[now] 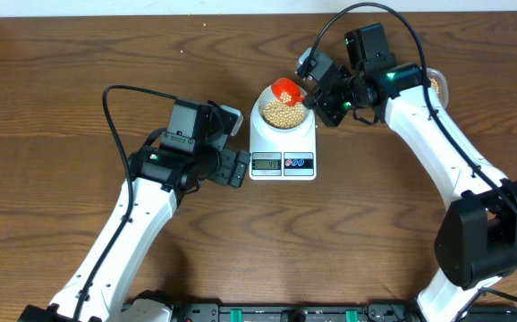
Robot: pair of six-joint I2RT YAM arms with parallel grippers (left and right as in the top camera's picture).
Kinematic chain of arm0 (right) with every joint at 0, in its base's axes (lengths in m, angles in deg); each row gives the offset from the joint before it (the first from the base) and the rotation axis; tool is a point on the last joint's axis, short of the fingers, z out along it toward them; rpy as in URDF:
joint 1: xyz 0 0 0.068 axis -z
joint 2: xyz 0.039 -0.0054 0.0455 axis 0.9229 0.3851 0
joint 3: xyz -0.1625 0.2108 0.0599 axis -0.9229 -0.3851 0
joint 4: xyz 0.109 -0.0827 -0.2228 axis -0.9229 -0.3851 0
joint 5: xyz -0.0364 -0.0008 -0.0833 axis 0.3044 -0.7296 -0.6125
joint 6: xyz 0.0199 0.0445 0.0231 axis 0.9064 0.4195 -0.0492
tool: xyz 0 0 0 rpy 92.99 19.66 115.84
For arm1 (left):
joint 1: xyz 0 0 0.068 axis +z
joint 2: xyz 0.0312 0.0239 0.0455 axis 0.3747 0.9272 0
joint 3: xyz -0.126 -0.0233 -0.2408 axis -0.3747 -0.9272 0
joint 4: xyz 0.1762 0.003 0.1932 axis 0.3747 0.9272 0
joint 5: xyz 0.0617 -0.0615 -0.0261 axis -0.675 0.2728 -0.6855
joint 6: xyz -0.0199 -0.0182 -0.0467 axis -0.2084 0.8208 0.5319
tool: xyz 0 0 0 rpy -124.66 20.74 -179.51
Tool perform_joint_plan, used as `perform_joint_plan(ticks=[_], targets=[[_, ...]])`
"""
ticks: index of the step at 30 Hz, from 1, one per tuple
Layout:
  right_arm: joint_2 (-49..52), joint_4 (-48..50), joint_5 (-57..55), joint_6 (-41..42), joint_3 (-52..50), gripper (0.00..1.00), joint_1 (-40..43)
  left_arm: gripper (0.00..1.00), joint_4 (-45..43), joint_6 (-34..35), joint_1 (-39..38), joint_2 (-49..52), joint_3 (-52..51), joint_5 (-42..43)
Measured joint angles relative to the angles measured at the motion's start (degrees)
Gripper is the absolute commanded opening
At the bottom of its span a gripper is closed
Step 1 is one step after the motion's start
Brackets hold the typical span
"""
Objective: Scoop item into bowl and weigh 50g on scale
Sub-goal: 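Shake the tilted scoop gently over the bowl to add soybeans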
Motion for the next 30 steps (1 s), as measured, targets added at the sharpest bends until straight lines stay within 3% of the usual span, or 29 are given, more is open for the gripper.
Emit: perform_joint_plan(ticks=[30], targets=[[0.00,-0.28,0.02,-3.65,0.00,0.01,0.00,0.91,0.00,0.00,0.00,0.00,0.00,0.00]])
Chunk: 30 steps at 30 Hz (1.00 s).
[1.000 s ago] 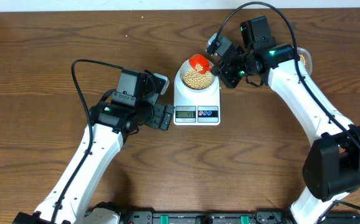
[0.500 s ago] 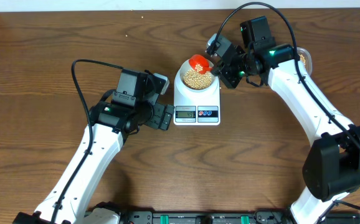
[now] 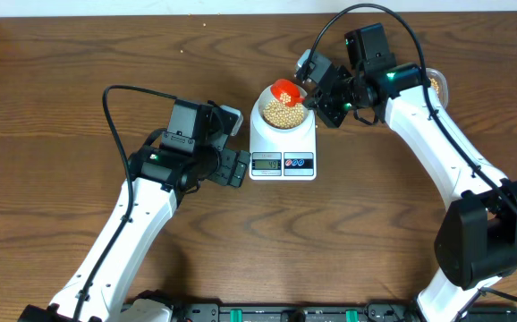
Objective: Scoop item into bowl and weigh 50g on scale
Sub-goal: 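Shake the tilted scoop gently over the bowl to add soybeans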
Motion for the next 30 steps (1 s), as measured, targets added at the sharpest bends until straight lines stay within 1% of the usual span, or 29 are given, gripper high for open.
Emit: perform_joint_plan(ticks=[30], targets=[[0.00,-0.02,0.00,-4.74,0.00,0.01,0.00,0.91,0.00,0.00,0.00,0.00,0.00,0.00]])
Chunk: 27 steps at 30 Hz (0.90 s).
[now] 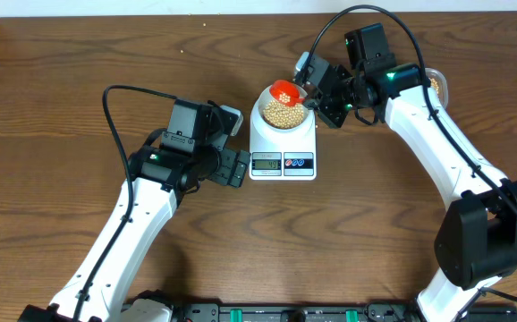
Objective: Scoop item into bowl and weigh 50g on scale
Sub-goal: 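Shake the tilted scoop gently over the bowl to add soybeans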
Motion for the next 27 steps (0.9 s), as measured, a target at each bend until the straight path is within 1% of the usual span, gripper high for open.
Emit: perform_joint_plan(ticks=[4,11,18,27], targets=[[0.00,-0.04,0.00,1.03,0.00,0.01,0.00,0.91,0.00,0.00,0.00,0.00,0.00,0.00],[0.00,-0.35,0.15,6.82,0.00,0.01,0.00,0.91,0.00,0.00,0.00,0.00,0.00,0.00],[0.00,-0.42,3.23,11.58,0.00,0.01,0.11,0.91,0.00,0.00,0.00,0.00,0.00,0.00],[0.00,-0.42,4.85,13.57,0.00,0.01,1.81,0.91,0.00,0.00,0.00,0.00,0.00,0.00]])
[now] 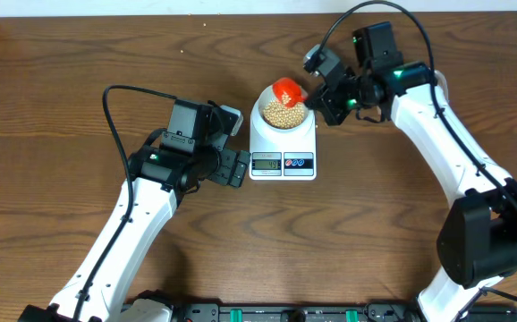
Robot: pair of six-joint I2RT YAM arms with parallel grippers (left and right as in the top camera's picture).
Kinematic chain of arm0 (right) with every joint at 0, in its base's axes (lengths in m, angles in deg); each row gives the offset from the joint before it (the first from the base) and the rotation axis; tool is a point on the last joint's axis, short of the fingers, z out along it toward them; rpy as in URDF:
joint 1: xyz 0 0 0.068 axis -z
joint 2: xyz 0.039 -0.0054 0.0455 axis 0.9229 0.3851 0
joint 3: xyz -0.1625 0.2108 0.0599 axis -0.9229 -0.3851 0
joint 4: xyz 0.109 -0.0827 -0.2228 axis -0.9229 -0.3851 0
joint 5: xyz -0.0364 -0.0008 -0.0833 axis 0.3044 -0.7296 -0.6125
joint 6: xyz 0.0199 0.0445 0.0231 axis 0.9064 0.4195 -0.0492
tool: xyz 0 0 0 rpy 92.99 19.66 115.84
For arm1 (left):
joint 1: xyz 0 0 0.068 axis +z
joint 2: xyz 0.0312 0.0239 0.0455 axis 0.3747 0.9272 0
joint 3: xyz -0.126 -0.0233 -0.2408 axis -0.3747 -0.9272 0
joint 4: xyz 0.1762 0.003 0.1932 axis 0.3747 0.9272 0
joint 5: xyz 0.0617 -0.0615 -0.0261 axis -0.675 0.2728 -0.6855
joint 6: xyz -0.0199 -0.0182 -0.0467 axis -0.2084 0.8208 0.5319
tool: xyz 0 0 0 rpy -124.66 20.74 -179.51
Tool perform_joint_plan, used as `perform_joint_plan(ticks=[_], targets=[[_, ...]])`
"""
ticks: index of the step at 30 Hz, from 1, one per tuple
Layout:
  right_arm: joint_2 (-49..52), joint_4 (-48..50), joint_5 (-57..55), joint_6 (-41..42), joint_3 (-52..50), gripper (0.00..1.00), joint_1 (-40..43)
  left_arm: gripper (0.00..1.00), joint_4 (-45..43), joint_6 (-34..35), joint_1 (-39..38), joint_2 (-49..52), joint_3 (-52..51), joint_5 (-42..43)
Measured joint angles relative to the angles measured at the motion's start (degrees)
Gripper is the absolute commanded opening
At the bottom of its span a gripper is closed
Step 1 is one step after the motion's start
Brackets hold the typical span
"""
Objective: Scoop item into bowl and weigh 50g on scale
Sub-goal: 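Shake the tilted scoop gently over the bowl to add soybeans, then tip the scoop further over the bowl until the scale reads 50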
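A white scale (282,150) stands mid-table with a white bowl (260,107) on it, filled with tan beans (283,114). A red scoop (285,88) hovers over the bowl's far rim, and only red shows on it. My right gripper (317,91) is shut on its handle, reaching in from the right. My left gripper (239,168) rests low beside the scale's left edge. Whether its fingers are open or shut is not visible from above.
A container of beans (436,83) sits at the far right, mostly hidden behind my right arm. A wooden table (80,63) carries everything. The scale's display (266,162) faces the near side, its digits unreadable.
My right arm has shifted slightly right and toward the far side, taking the scoop a little toward the bowl's far rim. Beans that showed in the scoop no longer show. The left arm is unchanged.
The red scoop stayed over the far right of the bowl through all earlier moments, in my right gripper, with a few beans showing in it. It barely shifted each time. Now it sits slightly farther back. My left arm stayed beside the scale throughout.
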Motion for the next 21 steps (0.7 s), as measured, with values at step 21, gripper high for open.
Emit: perform_joint_plan(ticks=[21], targets=[[0.00,0.02,0.31,-0.52,0.00,0.01,0.48,0.91,0.00,0.00,0.00,0.00,0.00,0.00]])
